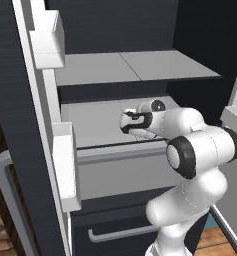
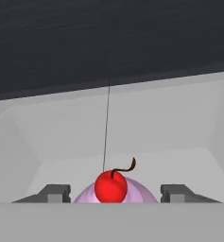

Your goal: Take the cupcakes from the fridge and place them on the empty tray on the dining counter.

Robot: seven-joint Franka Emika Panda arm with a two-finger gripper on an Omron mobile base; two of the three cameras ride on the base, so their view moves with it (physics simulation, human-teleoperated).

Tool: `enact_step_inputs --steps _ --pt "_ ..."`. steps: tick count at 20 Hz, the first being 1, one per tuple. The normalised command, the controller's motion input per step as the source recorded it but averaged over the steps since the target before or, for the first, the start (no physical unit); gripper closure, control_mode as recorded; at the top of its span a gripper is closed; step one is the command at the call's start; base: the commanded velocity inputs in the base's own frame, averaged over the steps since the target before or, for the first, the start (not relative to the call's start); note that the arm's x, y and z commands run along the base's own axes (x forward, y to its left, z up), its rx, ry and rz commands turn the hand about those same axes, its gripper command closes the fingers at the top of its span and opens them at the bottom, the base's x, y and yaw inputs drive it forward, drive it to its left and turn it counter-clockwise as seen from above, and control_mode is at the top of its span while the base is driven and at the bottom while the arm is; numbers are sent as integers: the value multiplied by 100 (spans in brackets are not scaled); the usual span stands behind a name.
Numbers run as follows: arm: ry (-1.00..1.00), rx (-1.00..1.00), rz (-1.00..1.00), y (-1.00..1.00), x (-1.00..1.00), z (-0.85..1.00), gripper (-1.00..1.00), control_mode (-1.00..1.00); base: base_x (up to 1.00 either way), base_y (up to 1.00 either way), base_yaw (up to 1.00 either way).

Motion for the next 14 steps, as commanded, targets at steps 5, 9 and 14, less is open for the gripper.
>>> enact_step_inputs --steps 5,9,14 --pt "-2 12 1 -47 -91 68 100 -100 0 0 0" --pt "0 8 0 -49 -100 88 100 -100 0 0 0" --pt "0 2 0 -27 -100 100 100 -100 0 0 0"
